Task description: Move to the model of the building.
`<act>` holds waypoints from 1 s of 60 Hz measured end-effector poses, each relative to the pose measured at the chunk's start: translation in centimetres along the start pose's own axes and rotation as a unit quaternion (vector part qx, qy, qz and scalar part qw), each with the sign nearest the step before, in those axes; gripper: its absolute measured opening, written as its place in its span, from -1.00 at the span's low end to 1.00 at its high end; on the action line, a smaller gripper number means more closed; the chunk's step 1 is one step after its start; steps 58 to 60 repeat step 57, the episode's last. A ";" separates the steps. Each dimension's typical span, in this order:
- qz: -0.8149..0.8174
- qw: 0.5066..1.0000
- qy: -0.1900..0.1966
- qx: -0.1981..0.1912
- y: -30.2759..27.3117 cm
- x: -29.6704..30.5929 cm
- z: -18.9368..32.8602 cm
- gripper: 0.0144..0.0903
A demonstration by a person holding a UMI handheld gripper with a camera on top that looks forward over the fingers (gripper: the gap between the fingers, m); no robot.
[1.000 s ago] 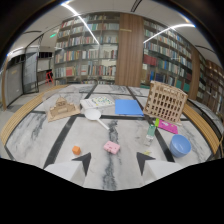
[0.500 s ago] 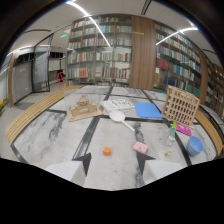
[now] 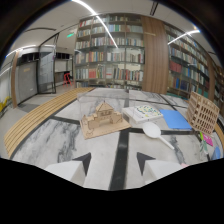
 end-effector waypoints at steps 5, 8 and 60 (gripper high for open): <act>-0.003 1.000 0.002 0.006 -0.9 -1.2 4.0 0.89; -0.005 1.000 0.004 0.005 -1.3 -1.6 6.1 0.89; 0.008 1.000 -0.003 -0.014 -2.0 -3.6 18.2 0.88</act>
